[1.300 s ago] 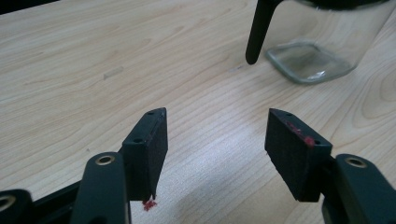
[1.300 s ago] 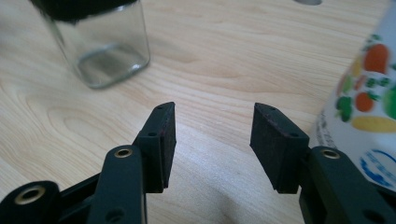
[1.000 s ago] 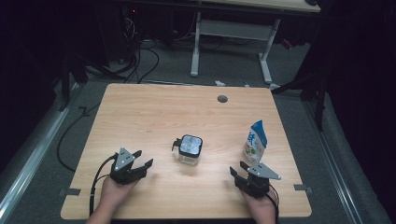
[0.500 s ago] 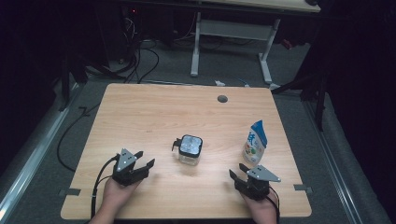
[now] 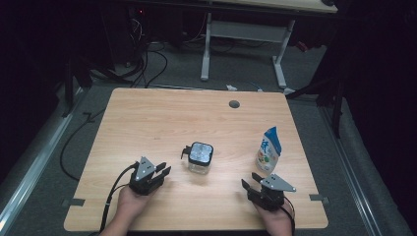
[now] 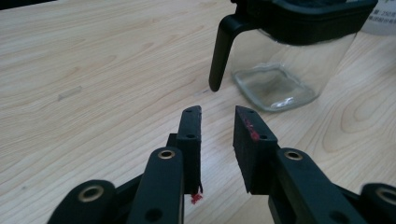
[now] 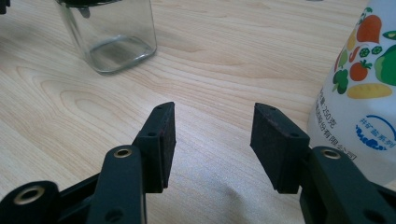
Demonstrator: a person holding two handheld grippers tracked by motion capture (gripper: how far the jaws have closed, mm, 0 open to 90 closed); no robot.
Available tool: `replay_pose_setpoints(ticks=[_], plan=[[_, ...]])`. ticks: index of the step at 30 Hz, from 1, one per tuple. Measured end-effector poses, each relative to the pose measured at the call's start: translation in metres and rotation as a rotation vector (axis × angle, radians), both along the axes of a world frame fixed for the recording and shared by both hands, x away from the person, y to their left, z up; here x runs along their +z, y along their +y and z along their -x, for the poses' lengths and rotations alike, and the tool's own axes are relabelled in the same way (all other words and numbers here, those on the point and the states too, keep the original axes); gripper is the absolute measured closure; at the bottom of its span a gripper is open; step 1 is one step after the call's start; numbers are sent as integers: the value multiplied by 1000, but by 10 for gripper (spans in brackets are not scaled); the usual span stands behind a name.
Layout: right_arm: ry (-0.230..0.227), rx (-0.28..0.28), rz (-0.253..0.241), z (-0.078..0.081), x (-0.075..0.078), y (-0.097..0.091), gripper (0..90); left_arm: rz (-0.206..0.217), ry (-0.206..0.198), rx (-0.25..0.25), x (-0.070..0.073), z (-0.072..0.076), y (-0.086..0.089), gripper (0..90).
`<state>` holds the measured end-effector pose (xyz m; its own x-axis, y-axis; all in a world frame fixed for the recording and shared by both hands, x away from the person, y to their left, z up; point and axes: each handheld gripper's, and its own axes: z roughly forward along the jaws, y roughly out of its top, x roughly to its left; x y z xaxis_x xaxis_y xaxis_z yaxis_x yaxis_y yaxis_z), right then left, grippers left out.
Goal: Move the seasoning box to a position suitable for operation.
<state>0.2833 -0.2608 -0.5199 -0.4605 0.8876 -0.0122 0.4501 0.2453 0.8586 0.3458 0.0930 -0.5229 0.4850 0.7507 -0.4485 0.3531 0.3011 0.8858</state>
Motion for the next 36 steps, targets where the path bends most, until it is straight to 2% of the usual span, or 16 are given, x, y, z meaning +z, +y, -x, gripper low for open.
replay_pose_setpoints(ticks=[1,3,5,8,11,15,19,22,25,29,36], plan=[[0,0,0,0,0,0,503,11,10,-3,0,-1,-2,744],[6,2,-8,0,0,1,503,26,33,6,-2,-7,-9,813],[8,7,-6,0,0,1,503,28,38,7,-2,-8,-12,864],[3,13,-4,0,-1,1,503,21,45,1,-2,-11,-23,890],[6,16,-9,0,0,1,503,-1,43,-12,-1,-16,-39,897],[5,21,-8,0,0,1,503,-2,48,-10,0,-22,-48,898],[4,24,-4,0,-1,2,503,-22,50,-4,-3,-30,-58,899],[3,25,-7,-1,-1,1,504,-21,45,6,-2,-33,-59,899],[5,23,-12,0,0,1,504,-8,56,22,-3,-38,-56,899],[-1,26,-9,0,0,1,504,-18,58,37,-5,-43,-54,899],[-1,29,-4,0,0,2,505,-11,74,57,-7,-53,-49,899]])
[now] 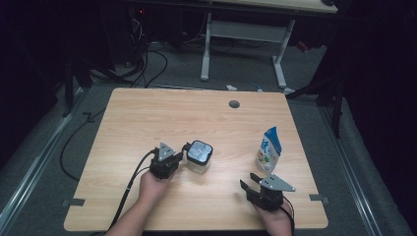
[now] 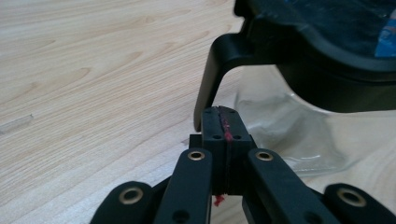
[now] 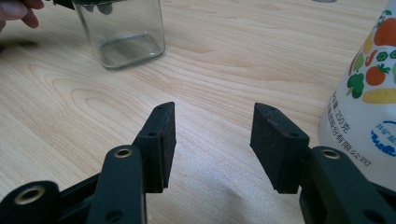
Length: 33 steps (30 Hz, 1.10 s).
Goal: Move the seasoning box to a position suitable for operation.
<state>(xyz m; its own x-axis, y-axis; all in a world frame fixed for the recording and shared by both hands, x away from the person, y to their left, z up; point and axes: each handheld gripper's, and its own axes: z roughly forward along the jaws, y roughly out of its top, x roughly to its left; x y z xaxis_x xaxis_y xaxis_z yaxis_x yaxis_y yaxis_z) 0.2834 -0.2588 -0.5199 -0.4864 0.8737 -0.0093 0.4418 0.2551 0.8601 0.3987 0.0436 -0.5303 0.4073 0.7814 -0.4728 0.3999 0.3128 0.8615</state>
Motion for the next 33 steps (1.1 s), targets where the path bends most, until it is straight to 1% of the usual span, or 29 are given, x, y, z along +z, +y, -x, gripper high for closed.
replay_pose_setpoints(ticks=[1,2,5,12,14,16,17,18,22,23,24,25,26,27,28,29,30,31,32,33], plan=[[0,1,0,0,0,0,505,-3,9,1,-1,-4,0,899],[1,2,3,0,0,0,505,-8,6,-1,-1,-6,0,899],[1,1,0,0,0,1,505,-2,6,-4,1,-9,-2,899],[7,8,4,0,-1,3,506,-15,-1,-14,4,-25,-18,899],[5,10,5,0,-1,3,508,-21,1,-19,4,-27,-19,900],[5,15,9,1,-1,4,515,-15,8,-17,1,-28,-19,899],[0,20,11,1,-1,5,522,-33,5,-19,-1,-25,-16,899],[0,20,11,1,-1,5,522,-33,5,-19,-1,-25,-16,899],[-2,33,5,1,-1,8,545,-39,-15,-20,2,-10,2,899],[-3,39,2,1,-1,10,571,-50,-31,-22,4,1,13,899],[-3,39,2,1,-1,10,571,-50,-31,-22,4,1,13,898],[0,43,-12,-2,-1,16,610,-40,-34,-17,5,7,20,898],[0,43,-12,-2,-1,16,610,-34,-33,-15,6,11,24,898],[-7,26,-10,-6,2,22,721,-29,-45,-13,9,22,33,898],[-9,19,-9,-10,3,27,799,-29,-45,-13,9,22,33,898],[-9,19,-9,-10,3,27,799,-30,-55,-14,9,27,37,898],[-14,18,17,-15,4,33,880,-34,-63,-11,10,32,40,898],[-20,8,47,-20,5,38,900,-38,-77,-6,9,37,43,898],[0,6,35,-34,3,46,900,-40,-85,1,7,41,47,898],[16,-1,30,-42,2,50,900,-16,-62,3,5,48,53,897]])
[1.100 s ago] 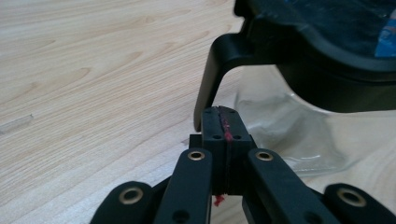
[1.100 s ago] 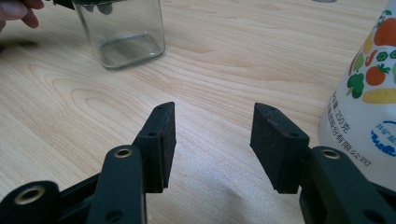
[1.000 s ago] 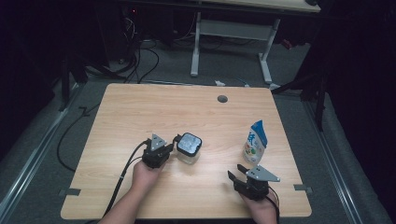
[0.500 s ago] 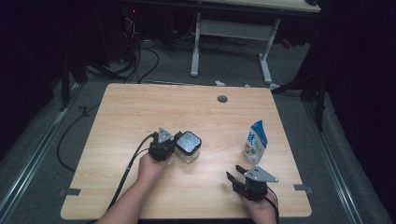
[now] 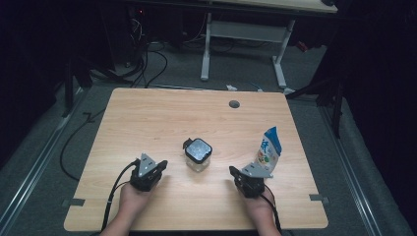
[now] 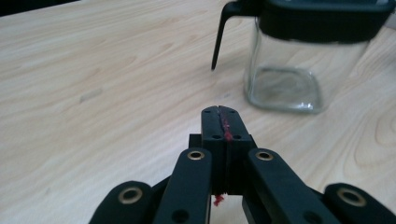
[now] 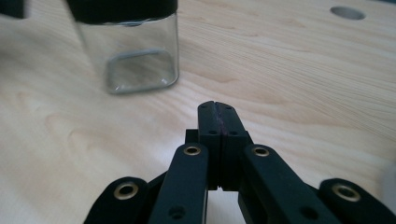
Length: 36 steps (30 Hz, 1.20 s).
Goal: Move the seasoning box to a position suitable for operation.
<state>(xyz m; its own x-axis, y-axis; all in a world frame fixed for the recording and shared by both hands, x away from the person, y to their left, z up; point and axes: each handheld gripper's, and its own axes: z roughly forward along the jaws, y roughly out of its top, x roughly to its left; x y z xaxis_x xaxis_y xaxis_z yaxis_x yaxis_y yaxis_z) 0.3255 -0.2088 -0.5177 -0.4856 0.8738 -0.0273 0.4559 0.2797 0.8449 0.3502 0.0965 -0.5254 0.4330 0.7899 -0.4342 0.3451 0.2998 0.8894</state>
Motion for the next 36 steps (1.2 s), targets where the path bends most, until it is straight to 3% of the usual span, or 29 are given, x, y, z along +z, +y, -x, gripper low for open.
replay_pose_setpoints(ticks=[1,3,9,16,21,27,36], plan=[[7,2,-6,-8,-1,4,900,-5,11,-10,0,3,1,897],[6,6,-5,-22,-3,14,900,-1,-3,-14,2,6,2,893],[-2,-18,-11,-55,-3,35,900,3,12,-12,-2,4,5,866],[-18,2,-31,-67,3,44,900,31,14,5,0,1,7,871],[-29,19,-41,-68,6,47,900,37,18,13,0,-3,7,883],[-32,53,-31,-56,8,49,900,43,37,13,-2,-15,0,898],[-43,114,-64,-30,8,56,900,33,73,-9,-4,-54,-21,899]])
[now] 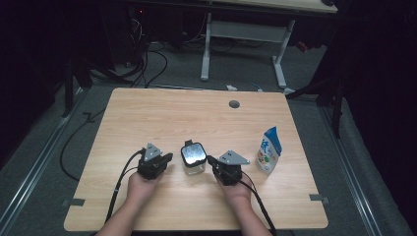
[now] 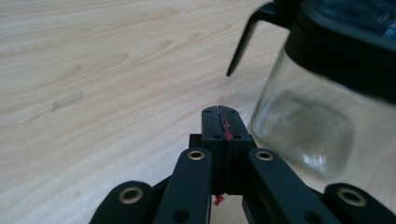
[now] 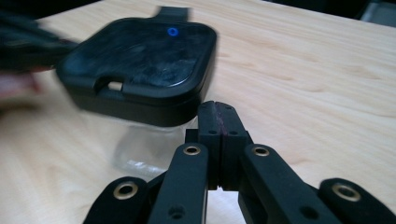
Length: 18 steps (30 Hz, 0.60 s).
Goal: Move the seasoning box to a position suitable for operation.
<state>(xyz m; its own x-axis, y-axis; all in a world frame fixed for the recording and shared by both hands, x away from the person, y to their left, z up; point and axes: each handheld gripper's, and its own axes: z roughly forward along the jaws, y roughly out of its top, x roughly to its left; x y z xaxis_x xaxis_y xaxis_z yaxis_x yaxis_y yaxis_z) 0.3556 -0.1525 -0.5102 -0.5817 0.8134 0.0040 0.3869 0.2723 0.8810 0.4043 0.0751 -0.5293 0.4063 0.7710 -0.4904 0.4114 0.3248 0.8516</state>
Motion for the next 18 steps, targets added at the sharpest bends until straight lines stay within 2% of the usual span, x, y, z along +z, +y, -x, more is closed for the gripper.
replay_pose_setpoints(ticks=[1,4,9,11,16,18], plan=[[0,0,0,0,0,0,900,0,0,0,0,0,0,899],[-7,33,-5,13,1,3,899,17,5,-6,2,-14,-8,899],[-19,27,-5,25,2,-3,898,57,1,-32,6,-20,-14,900],[-25,23,-2,32,2,-8,897,69,0,-54,8,-18,-19,900],[-29,1,3,40,1,-19,896,71,0,-58,9,-13,-23,900],[-30,-11,11,43,1,-23,896,67,-10,-76,11,-4,-28,900]])
